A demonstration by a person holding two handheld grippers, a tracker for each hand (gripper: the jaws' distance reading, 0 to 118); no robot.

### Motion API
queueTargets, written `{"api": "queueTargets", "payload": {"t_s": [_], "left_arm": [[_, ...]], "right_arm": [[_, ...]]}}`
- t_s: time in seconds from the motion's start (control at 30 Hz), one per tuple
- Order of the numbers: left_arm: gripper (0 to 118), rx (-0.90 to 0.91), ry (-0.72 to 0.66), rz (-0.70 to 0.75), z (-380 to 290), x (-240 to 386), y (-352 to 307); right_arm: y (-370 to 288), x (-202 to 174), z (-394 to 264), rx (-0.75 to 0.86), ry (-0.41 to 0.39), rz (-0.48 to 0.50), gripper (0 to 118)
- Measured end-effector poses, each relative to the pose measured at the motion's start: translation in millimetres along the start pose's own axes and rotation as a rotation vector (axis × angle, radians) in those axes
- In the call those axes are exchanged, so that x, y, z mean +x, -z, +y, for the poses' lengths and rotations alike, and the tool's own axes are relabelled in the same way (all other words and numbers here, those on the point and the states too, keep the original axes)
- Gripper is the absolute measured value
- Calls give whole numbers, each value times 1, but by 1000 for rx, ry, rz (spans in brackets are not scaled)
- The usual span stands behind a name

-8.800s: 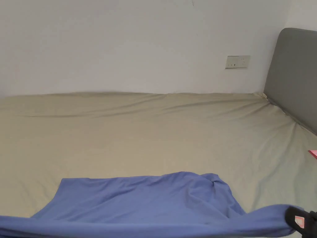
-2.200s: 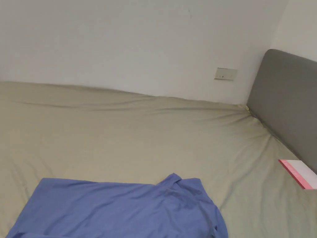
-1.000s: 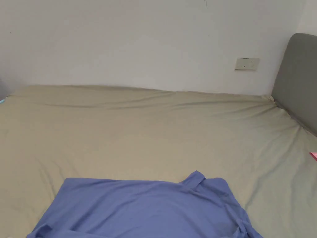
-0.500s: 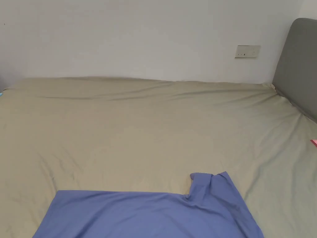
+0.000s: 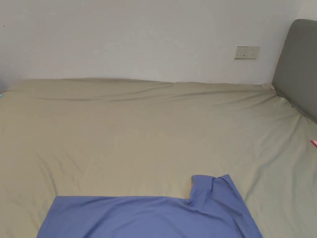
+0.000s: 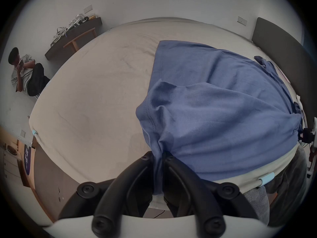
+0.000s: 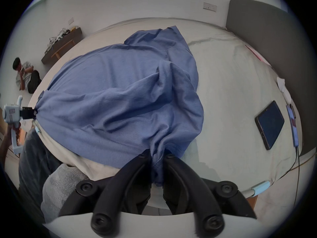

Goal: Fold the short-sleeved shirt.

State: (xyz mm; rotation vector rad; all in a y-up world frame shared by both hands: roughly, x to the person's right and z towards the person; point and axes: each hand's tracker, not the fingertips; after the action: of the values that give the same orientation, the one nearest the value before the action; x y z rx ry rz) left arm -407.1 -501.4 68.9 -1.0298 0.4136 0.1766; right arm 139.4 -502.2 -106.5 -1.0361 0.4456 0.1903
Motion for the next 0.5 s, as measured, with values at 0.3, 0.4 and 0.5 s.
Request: {"api": "queueTargets", "payload": {"t_s": [0.3, 0.4, 0.5], "left_arm": [[117, 245, -151, 32, 56, -33, -57], [117, 295, -143, 46, 111, -37, -51], [117, 285, -73, 114, 164, -23, -24]], "right_arm": [[-7, 5, -3, -9, 18, 58, 50], [-12, 7, 3, -18, 77, 22, 75], [-37, 9, 9, 100, 107, 30, 75]]}}
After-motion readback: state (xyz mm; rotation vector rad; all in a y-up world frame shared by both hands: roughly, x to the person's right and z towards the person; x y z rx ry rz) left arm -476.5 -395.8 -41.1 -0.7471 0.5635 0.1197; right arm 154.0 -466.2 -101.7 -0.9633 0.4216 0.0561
